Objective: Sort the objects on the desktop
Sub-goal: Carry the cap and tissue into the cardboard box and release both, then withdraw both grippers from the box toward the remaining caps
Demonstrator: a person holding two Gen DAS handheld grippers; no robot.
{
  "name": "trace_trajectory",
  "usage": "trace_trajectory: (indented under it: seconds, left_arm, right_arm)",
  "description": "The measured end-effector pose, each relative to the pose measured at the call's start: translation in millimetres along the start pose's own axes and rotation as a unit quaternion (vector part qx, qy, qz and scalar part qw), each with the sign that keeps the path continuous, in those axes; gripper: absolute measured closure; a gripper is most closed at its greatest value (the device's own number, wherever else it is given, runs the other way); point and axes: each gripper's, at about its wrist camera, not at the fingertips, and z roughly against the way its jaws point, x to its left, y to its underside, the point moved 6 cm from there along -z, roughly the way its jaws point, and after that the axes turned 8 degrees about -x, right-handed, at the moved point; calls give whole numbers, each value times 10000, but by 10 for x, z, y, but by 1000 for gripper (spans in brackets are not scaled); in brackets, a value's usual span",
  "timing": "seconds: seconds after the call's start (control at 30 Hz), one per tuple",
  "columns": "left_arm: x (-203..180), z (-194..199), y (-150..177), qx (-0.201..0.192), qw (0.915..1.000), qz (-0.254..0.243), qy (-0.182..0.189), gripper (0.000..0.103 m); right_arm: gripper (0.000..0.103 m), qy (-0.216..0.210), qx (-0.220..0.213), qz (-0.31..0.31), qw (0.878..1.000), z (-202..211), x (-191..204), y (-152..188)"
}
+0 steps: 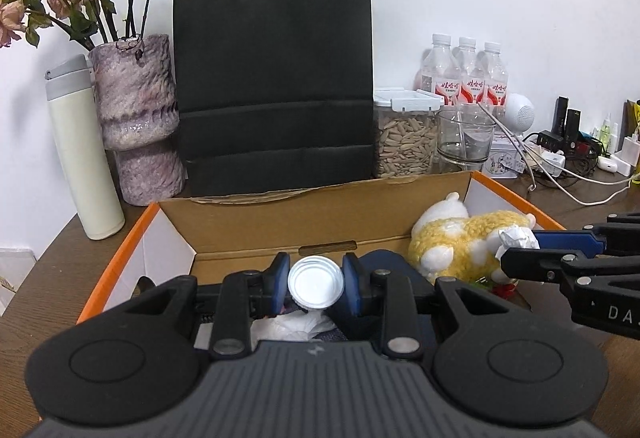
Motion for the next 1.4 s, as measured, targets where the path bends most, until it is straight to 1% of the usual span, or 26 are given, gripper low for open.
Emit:
trace_trajectory:
  seconds: [0.03, 0.07, 0.1, 0.13, 0.17, 0.23, 0.27, 0.3, 0.4, 0.53, 0.87, 1.07, 1.23, 1.4]
  left_arm:
    - [2, 4, -4, -12, 10000, 2, 0, 66]
    - [10, 7, -9, -22, 10000, 30, -8, 46]
    - [30, 16, -19, -56, 9999, 102, -46, 24]
    - [51, 29, -31, -107, 9998, 165, -84, 18]
    - [67, 48, -48, -171, 9996, 207, -108, 14]
    - [89, 84, -89, -290, 9992, 252, -143, 4]
    - [106, 103, -109, -364, 9987, 282, -193, 0]
    - [128, 131, -130, -458, 9980, 323, -300, 0]
    - [137, 190, -179, -556, 9972, 353, -339, 0]
    - [99, 244, -213, -655, 9968, 269, -361, 0]
    - [44, 320, -208, -616, 9974, 206, -322, 0]
    - [101, 471, -220, -620, 9969, 342, -344, 0]
    - [165, 642, -194, -586, 9964, 456, -404, 0]
    - [208, 846, -169, -584, 9960, 559, -388, 0]
  right_arm:
    - [76, 10, 1, -2, 10000, 6, 2, -1]
    - [74, 9, -12, 4, 10000, 12, 4, -6]
    - [68, 1, -30, 17, 10000, 25, 12, -15]
    - [58, 4, -51, 29, 10000, 34, 18, -26]
    - [50, 16, -83, 46, 10000, 48, 25, -39]
    - [15, 62, -202, 94, 9997, 90, 41, -76]
    - [8, 98, -268, 143, 9995, 110, 53, -98]
    - [0, 158, -323, 205, 9991, 130, 71, -118]
    - [0, 273, -466, 327, 9980, 190, 106, -164]
    - [0, 282, -477, 319, 9980, 202, 104, -180]
    - [0, 483, -599, 469, 9959, 269, 135, -189]
    - [0, 556, -686, 398, 9953, 374, 163, -213]
    - [0, 545, -683, 367, 9955, 503, 219, -178]
    - [0, 539, -661, 381, 9956, 660, 299, -128]
